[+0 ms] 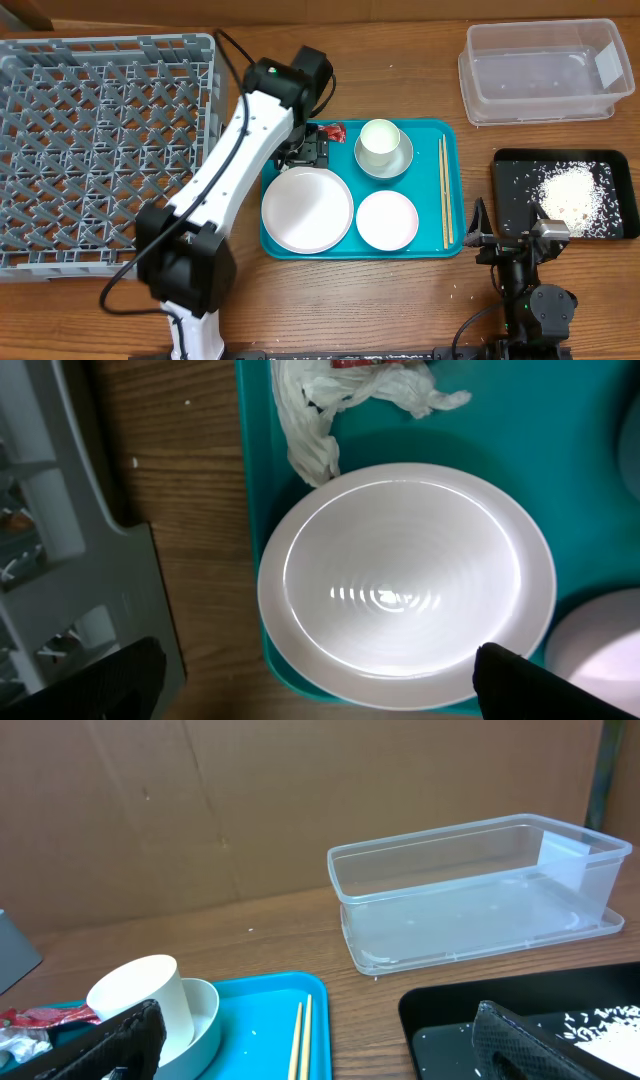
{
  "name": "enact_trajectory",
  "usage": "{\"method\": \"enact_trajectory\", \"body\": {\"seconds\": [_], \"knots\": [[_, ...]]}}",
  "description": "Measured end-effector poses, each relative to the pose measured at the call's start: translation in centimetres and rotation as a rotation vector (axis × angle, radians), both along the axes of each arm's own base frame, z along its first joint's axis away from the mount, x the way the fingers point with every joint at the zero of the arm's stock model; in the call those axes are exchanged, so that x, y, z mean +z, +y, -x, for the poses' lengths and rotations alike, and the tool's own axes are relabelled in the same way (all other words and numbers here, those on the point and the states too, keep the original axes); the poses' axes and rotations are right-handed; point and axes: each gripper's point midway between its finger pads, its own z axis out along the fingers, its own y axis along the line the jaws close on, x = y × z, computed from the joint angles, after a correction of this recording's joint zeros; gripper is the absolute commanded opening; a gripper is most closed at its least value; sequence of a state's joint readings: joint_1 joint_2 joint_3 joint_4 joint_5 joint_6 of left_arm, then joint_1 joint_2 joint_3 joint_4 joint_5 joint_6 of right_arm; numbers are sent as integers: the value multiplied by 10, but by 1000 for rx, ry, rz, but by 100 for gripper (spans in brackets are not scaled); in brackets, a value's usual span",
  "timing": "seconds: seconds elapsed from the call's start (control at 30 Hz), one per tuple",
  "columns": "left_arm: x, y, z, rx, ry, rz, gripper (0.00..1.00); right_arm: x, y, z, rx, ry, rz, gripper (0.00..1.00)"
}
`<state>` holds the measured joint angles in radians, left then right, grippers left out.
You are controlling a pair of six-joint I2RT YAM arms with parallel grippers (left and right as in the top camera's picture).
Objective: Sort waste into correct bins and load items into the dishwasher
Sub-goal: 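Raise the left arm and move it over the teal tray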
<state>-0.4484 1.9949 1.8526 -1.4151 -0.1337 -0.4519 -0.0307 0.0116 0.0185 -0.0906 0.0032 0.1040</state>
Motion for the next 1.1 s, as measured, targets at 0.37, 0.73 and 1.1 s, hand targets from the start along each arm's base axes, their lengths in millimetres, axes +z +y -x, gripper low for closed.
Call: {"method": "enact_trajectory", "body": {"seconds": [0.37, 0.73, 1.1], "knots": [[-15, -15, -39, -8, -114, 32, 72, 0, 0, 0, 0, 0, 0, 100], [-23, -21, -47, 14, -132, 55, 60, 0, 0, 0, 0, 0, 0, 100], [-70, -24, -34, 18, 18, 38, 54, 0, 0, 0, 0, 0, 0, 100]]}}
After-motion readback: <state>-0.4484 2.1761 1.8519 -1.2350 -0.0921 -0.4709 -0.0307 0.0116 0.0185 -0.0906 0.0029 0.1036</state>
